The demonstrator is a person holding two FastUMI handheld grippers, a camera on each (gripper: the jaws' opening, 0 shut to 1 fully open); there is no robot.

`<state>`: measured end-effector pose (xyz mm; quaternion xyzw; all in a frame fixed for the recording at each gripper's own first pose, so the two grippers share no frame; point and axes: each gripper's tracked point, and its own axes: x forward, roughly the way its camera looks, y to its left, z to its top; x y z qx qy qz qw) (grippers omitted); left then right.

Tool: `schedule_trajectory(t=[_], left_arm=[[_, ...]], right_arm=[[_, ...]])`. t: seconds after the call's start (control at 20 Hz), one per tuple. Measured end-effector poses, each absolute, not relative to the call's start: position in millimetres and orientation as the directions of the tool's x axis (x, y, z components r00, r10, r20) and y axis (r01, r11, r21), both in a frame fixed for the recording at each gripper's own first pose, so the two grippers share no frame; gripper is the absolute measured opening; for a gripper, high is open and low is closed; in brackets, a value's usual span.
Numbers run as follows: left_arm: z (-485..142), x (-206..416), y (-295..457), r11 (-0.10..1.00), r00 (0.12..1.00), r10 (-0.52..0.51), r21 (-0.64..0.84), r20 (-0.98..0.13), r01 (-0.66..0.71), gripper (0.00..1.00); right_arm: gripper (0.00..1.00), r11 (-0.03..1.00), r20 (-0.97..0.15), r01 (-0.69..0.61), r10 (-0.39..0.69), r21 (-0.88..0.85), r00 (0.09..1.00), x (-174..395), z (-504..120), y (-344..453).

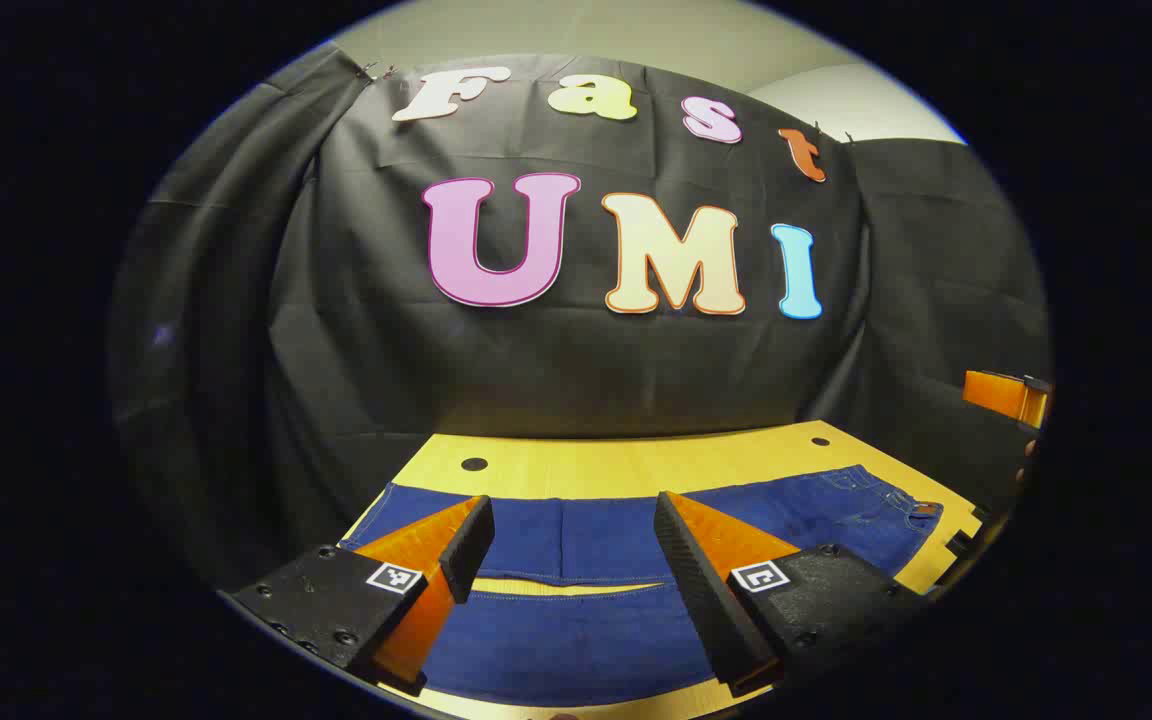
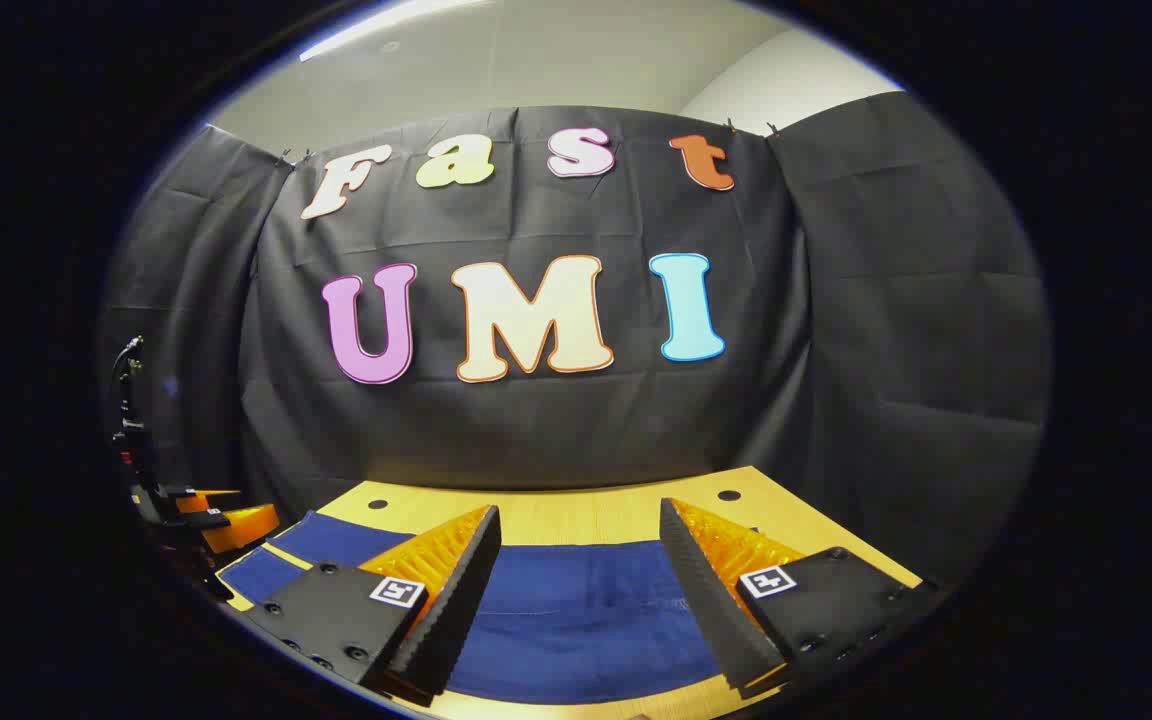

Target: Grasp the waist and the cuffs of the jeans and fold them to make the two legs overlap; first hold the waist and fold one-third of the jeans toward the cuffs, then hold the cuffs and fold the remaining one-third in the same direction to finish folding.

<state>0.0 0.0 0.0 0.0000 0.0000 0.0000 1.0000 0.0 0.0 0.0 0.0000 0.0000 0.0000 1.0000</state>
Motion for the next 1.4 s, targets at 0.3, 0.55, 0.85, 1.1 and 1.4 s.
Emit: schedule_trajectory(t=[0.3,0.55,0.85,1.1,1.4], left_arm=[[-6,-6,5,1.0,1.0,0.002,0.006,-0.016,-0.002,0.96],[-13,-10,9,1.0,0.999,-0.007,0.022,-0.034,0.008,0.96],[-19,-9,18,0.999,0.998,-0.016,0.033,-0.056,0.018,0.96],[-43,-1,34,0.992,0.992,-0.056,0.103,-0.115,0.068,0.97],[-87,-1,57,0.968,0.948,-0.204,0.092,-0.244,0.232,0.94]], right_arm=[[0.98,1.0,-0.019,0.006,-0.007,-0.01,1.0,-3,-5,-2],[0.98,1.0,-0.037,0.01,-0.01,-0.013,0.999,-7,-11,1],[0.98,1.0,-0.059,0.021,-0.022,-0.016,0.998,-12,-23,2],[1.0,0.999,-0.088,0.025,-0.028,-0.038,0.996,-16,-35,-2],[1.0,0.999,-0.125,0.02,-0.025,-0.038,0.992,-18,-46,-7]])
